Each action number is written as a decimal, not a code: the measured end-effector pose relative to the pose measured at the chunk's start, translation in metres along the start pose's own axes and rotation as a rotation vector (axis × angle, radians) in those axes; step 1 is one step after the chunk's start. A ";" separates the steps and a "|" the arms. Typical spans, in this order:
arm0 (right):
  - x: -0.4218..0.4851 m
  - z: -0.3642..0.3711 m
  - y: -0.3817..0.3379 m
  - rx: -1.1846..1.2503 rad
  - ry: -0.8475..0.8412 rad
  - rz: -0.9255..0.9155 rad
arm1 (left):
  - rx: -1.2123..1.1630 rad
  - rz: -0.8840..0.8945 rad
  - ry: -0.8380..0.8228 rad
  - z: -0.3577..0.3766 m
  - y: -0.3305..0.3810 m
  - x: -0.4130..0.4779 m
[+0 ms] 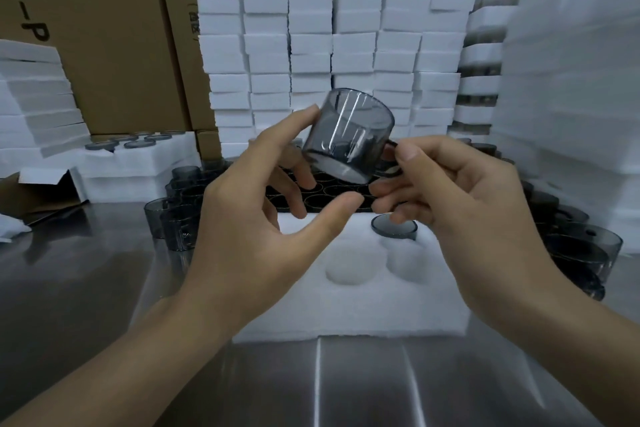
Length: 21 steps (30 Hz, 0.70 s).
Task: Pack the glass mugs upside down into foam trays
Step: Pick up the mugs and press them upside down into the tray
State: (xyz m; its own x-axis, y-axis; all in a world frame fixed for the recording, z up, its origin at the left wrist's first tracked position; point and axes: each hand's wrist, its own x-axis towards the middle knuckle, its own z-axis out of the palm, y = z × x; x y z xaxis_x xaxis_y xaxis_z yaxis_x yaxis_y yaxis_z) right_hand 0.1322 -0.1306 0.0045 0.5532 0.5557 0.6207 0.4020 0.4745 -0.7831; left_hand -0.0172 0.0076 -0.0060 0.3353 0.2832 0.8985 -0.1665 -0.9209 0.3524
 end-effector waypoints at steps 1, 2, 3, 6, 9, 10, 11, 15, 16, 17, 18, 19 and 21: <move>0.001 0.000 0.000 0.049 0.006 0.044 | 0.013 0.006 -0.004 0.000 -0.001 0.001; 0.002 0.001 -0.001 0.102 0.006 0.090 | 0.024 0.013 -0.006 0.000 -0.001 0.002; 0.003 0.001 -0.001 0.147 0.005 0.132 | 0.030 0.022 -0.009 0.000 -0.002 0.002; 0.006 0.000 -0.004 0.232 -0.011 0.227 | 0.008 0.028 -0.024 0.002 -0.004 0.001; 0.007 -0.001 -0.011 0.266 -0.098 0.257 | -0.048 -0.020 0.016 0.003 -0.005 -0.001; 0.007 -0.002 -0.012 0.260 -0.132 0.251 | -0.068 -0.038 0.035 0.003 -0.005 -0.001; 0.007 -0.003 -0.014 0.250 -0.161 0.242 | -0.084 -0.051 0.052 0.002 -0.005 0.000; 0.007 -0.005 -0.015 0.218 -0.214 0.212 | -0.091 -0.041 0.079 -0.002 -0.004 0.003; 0.007 -0.004 -0.014 0.214 -0.214 0.211 | -0.088 -0.036 0.078 -0.002 -0.003 0.004; 0.006 -0.004 -0.014 0.213 -0.213 0.213 | -0.086 -0.034 0.077 -0.002 -0.003 0.003; 0.006 -0.003 -0.014 0.214 -0.211 0.215 | -0.085 -0.034 0.078 -0.002 -0.003 0.003; 0.006 -0.003 -0.014 0.216 -0.211 0.219 | -0.085 -0.038 0.080 -0.001 -0.002 0.003; 0.006 -0.003 -0.012 0.218 -0.216 0.223 | -0.088 -0.046 0.079 -0.001 -0.002 0.003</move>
State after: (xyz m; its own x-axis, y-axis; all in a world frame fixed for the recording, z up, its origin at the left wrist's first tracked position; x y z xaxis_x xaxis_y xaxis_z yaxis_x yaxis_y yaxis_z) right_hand 0.1326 -0.1348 0.0174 0.4333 0.7819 0.4482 0.1119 0.4468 -0.8876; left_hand -0.0172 0.0104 -0.0038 0.2710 0.3479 0.8975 -0.2345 -0.8805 0.4121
